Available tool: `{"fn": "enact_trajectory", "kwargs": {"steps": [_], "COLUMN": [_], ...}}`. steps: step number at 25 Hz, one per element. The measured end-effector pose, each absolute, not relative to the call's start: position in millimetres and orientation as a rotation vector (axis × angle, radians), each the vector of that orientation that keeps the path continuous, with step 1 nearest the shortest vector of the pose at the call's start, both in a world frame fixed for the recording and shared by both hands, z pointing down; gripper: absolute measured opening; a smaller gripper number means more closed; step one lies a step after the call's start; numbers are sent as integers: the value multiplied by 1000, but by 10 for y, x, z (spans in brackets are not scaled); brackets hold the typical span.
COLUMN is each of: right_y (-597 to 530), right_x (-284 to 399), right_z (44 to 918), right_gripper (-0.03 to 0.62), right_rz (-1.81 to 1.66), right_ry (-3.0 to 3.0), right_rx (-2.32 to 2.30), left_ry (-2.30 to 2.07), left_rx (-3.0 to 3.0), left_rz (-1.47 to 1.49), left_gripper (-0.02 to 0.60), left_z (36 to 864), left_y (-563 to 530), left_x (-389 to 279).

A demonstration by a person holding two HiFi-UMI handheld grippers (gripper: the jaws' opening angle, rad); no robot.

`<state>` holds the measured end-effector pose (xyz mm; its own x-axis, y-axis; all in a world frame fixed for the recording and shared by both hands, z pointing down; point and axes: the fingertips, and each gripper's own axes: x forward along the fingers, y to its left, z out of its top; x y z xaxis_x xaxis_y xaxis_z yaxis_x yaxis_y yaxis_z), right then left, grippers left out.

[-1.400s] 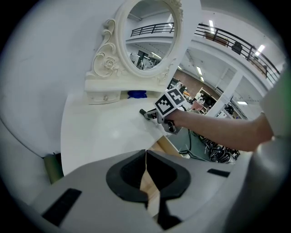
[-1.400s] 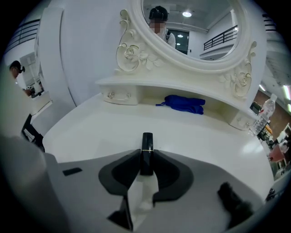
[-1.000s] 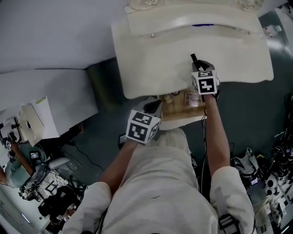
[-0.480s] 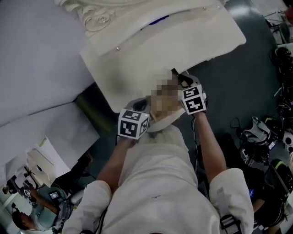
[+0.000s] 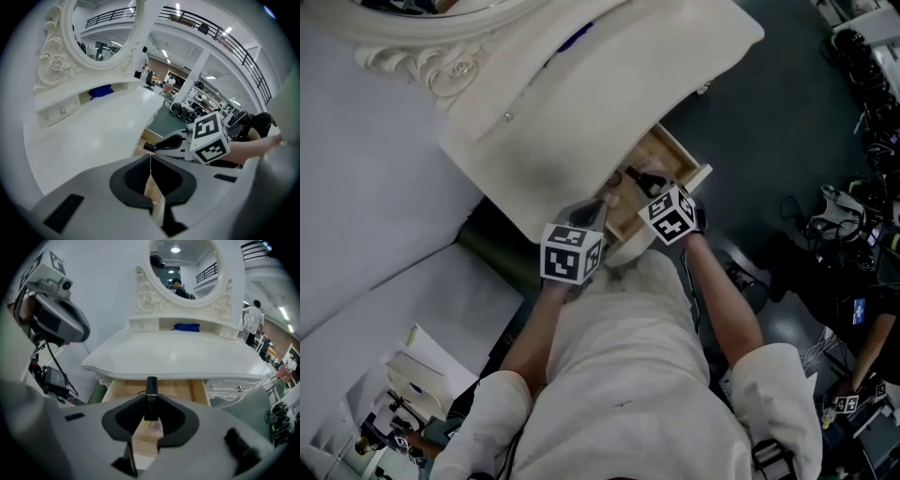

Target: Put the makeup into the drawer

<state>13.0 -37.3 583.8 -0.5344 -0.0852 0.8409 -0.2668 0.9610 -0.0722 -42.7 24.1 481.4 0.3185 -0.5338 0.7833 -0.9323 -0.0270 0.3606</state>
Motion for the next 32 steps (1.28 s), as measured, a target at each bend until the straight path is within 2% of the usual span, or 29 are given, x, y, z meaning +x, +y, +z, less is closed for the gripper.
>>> {"fn": "enact_trajectory", "kwargs": {"steps": [11,19,32], "right_y": [93,177,146], "right_x": [31,11,14], "right_z": [6729,7148,7187], "right_gripper": [89,89,117], "right_rz": [-129,-85,-57], "right_ry": [-1926,-1822,-1798], "right_rx": [-240,-345,-349], "left_ry": [-1262,-1225,-1236], "left_rx": [1684,1672,1668], "left_rz": [611,628,598], "left_gripper": [11,11,11], "left_z": [5038,5172,5177], "left_y": [419,497,437], "left_x": [-403,-336,-346]}}
